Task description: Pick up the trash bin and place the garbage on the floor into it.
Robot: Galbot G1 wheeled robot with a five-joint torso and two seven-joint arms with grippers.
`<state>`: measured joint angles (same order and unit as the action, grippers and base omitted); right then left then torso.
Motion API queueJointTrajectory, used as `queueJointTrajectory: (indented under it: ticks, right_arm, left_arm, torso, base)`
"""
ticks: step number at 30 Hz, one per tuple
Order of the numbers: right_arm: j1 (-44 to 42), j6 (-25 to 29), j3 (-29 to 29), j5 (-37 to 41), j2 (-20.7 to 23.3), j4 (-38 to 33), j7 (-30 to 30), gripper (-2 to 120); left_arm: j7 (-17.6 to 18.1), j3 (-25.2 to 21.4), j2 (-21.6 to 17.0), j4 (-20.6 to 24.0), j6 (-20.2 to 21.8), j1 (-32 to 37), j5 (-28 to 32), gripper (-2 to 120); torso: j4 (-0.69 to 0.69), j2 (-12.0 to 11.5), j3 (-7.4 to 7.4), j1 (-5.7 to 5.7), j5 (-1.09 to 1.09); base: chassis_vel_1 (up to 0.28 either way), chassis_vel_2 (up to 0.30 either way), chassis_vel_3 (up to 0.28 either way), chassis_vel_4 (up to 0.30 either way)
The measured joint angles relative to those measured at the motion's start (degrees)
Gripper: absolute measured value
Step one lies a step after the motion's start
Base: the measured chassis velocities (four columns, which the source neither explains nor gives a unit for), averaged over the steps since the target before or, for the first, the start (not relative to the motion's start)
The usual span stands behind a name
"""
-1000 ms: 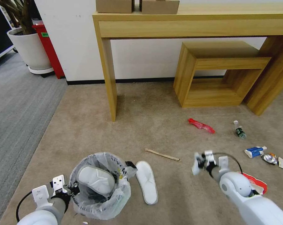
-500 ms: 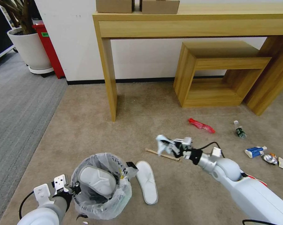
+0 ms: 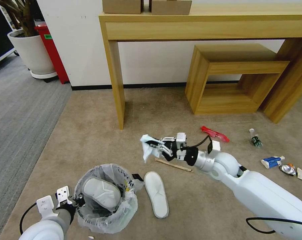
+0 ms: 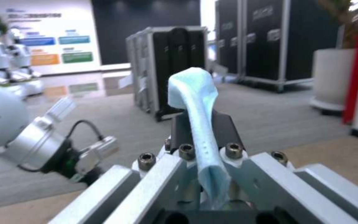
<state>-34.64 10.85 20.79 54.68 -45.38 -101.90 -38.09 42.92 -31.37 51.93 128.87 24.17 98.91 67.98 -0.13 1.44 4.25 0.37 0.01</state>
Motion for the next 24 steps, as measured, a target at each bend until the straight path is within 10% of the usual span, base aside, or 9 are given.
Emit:
queueJointTrajectory:
  ticks: [24]
  right_arm:
    - [12.50,-1.11,23.10,0.19,-8.44,8.26,2.57,0]
  left_arm:
    - [-0.32,-0.83,1.60,0.63,-0.06,1.25,-1.61,0]
  torso:
    - [0.00,0.00,0.00,-0.01,-0.01]
  base:
    - [0.000,0.000,0.000,0.000]
